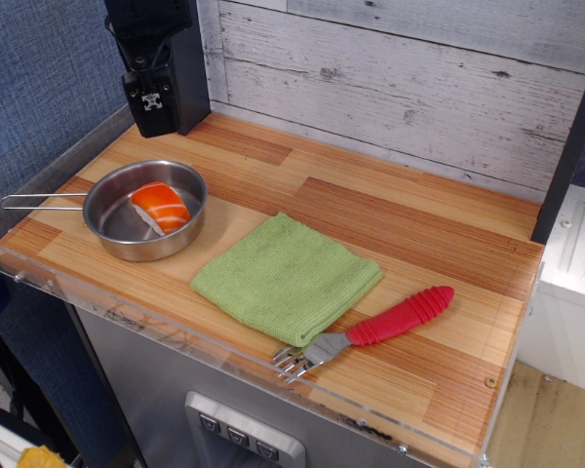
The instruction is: Move the red fork to the top right of the cloth.
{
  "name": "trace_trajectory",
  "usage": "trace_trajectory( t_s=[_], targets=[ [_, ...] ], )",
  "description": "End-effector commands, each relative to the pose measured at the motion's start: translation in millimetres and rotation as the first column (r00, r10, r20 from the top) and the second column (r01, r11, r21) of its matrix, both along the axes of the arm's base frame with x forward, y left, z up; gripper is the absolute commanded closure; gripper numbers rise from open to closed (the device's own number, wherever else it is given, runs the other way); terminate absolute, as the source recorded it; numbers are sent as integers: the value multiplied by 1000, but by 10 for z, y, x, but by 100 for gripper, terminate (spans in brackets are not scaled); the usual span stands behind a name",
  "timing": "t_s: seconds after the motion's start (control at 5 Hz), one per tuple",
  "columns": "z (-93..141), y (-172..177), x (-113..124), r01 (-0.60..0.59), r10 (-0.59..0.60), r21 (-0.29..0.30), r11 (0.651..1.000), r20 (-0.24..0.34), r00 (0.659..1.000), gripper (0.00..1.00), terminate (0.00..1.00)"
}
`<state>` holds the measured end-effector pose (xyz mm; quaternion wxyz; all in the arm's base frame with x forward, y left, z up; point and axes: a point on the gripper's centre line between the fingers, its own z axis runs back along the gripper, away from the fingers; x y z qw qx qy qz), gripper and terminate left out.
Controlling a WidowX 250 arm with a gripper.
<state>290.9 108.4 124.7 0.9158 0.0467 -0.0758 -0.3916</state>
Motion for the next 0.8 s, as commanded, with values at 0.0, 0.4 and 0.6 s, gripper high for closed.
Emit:
trace_trajectory(
  t_s=[0.0,0.4,0.6],
  targets=[
    [0,0,0,0,0,0,1000,0,1000,0,0],
    [101,-363,69,148,-148,-7,989,26,989,0,0],
    [55,-575,41,207,-207,-20,978,15,978,0,0]
  ],
)
